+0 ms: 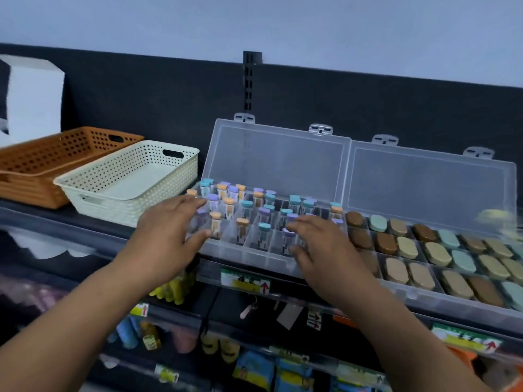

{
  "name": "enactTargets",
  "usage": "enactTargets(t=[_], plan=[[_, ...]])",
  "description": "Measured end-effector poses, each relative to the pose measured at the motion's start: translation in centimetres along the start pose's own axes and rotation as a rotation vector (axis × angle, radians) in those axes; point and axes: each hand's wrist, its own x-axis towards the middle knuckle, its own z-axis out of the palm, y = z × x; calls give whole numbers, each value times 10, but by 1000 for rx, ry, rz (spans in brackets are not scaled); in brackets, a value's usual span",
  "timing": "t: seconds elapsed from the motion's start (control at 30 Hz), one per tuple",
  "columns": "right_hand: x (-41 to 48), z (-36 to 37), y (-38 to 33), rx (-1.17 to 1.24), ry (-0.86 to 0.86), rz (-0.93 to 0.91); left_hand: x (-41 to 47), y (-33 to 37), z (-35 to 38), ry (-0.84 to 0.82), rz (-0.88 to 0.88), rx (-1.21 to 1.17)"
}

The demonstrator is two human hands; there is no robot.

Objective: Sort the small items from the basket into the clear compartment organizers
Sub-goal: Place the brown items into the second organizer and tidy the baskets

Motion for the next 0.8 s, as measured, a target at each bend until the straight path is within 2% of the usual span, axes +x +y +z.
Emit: enactTargets(t=[0.3,0.5,0.63,0.8], plan=[[55,30,-96,13,7,-97,-7,-100,-36,48,-70,43],[115,68,-189,36,94,-151,7,-195,-69,66,-26,84],[155,100,-238,-27,60,-100,20,-253,-72,12,21,98],[184,132,-262,-167,-9,9,38,-285,-65,-107,164,187]])
